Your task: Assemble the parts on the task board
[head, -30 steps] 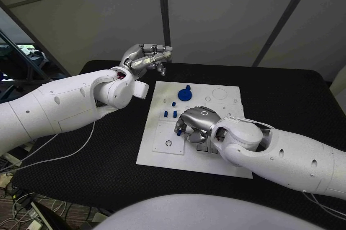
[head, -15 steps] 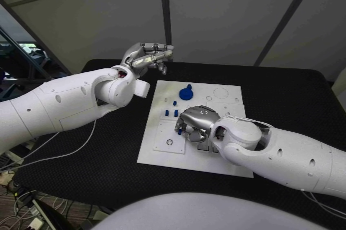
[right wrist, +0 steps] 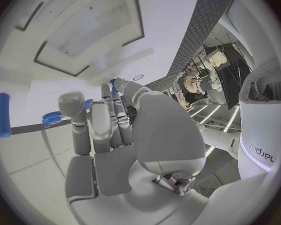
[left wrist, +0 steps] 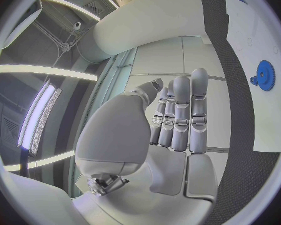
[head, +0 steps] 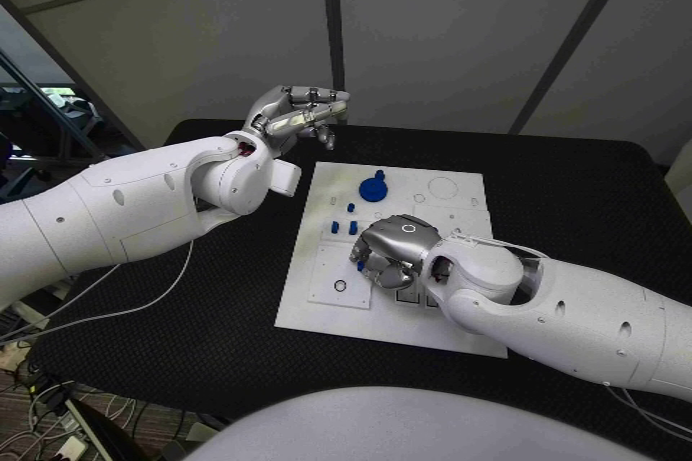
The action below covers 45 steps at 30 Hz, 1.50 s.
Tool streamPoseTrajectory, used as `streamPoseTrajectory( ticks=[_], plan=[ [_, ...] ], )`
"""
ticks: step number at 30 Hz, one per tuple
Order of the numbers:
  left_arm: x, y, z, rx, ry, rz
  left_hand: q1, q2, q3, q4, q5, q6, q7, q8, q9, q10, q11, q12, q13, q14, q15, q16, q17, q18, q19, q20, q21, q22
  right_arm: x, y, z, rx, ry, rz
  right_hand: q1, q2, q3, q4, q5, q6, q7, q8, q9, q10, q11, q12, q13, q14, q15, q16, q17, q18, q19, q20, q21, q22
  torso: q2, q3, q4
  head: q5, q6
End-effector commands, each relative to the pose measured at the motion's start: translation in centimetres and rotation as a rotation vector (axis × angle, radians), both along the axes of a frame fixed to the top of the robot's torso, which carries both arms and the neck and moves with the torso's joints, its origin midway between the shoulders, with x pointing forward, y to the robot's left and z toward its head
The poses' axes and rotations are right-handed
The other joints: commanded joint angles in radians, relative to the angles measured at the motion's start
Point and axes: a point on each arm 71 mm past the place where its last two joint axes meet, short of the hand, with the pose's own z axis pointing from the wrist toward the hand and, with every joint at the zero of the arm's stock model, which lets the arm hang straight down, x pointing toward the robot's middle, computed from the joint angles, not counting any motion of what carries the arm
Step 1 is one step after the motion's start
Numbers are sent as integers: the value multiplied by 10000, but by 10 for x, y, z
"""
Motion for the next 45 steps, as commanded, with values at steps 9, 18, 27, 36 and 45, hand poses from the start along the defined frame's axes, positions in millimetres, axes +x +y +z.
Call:
streamPoseTrajectory(
  ticks=[9, 18, 27, 36, 45],
  plan=[
    [1, 0, 1, -55, -13, -26, -173, 99, -141, 97, -79, -19, 73, 30, -26, -110, -7, 60, 23, -92, 30, -11, -58, -68, -53, 41, -87, -49, -2, -10, 11, 1251, -653, -382, -8, -169, -129, 59, 34, -279, -2, -12, 3, -457, 49, 50, 41, 349, 108, -123, -217, 70, -167, 36, -182, -242, -13, 11, -16, -15, 64],
    [2, 3, 0, -30, -10, 42, -169, 102, -143, 95, -77, -21, 70, 30, -27, -115, -9, 62, 23, -92, 29, -9, -62, -68, -49, 42, -83, -46, -3, -43, 31, 2293, -1066, -1131, -44, -233, -209, 87, 34, -246, 3, 21, 22, -427, 39, 128, 57, 341, 106, -128, -258, 87, -207, 41, -238, -322, -30, 3, -29, -117, 193],
    [2, 3, -1, -34, 13, 11, -169, 102, -143, 95, -77, -21, 70, 30, -27, -115, -9, 62, 23, -92, 29, -9, -62, -68, -49, 42, -83, -46, 28, -94, 52, 1227, -871, -2257, -120, -465, -609, 192, -218, -374, -103, -4, 14, -711, 43, 182, 48, 376, 119, 90, -125, 107, -279, 51, -371, -465, -32, -11, -43, -399, 378],
    [3, 2, -2, -37, 18, -2, -153, 105, -149, 87, -75, -24, 65, 31, -30, -122, -14, 71, 25, -94, 27, -6, -71, -66, -49, 42, -92, -52, 40, -114, 48, 39, -317, -2389, 62, -530, -1334, 318, -30, -563, -276, 8, 23, -1076, 92, 396, 70, 349, 162, 196, -171, 119, -313, 98, -493, -582, -7, 1, -17, -424, 358],
    [2, 2, -1, -37, 8, 2, -141, 109, -153, 80, -73, -23, 62, 34, -31, -125, -17, 79, 27, -96, 25, -4, -78, -62, -53, 42, -110, -66, 44, -111, 40, -650, 212, -2341, 180, -345, -1508, 421, -8, -463, -279, 40, 42, -890, 35, 698, 94, 335, 121, 245, -207, 94, -160, 70, -402, -449, -18, -17, -25, -386, 268]
  ],
)
